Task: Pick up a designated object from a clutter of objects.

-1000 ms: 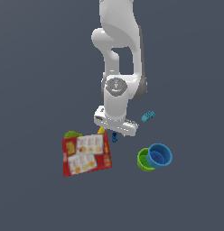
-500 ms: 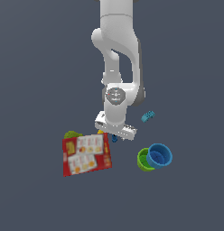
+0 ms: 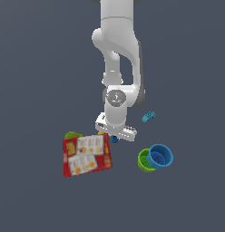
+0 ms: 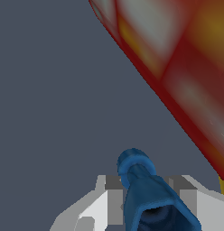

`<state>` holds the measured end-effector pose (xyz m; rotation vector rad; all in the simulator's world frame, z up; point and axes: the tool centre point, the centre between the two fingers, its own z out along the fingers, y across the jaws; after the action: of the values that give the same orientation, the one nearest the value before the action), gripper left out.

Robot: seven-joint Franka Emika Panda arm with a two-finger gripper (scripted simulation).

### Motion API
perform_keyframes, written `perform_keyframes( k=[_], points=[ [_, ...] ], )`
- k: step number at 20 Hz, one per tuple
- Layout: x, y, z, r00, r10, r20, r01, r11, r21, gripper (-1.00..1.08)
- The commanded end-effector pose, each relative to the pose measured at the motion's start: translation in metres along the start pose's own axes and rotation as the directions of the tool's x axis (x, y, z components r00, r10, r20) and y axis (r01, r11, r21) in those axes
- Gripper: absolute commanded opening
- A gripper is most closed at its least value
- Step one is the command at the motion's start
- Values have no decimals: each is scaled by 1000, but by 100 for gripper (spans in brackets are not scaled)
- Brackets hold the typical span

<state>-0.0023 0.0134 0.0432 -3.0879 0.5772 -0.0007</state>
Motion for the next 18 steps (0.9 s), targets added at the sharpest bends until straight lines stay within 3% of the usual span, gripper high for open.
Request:
perform_keyframes(
  k=[1,10,18],
  points=[
    [0,0,0,1000,0,0,0,1000,0,-100],
    [1,-3,-10,1000,0,0,0,1000,0,-100],
    [4,-18,-54,1000,0,0,0,1000,0,-100]
  ],
)
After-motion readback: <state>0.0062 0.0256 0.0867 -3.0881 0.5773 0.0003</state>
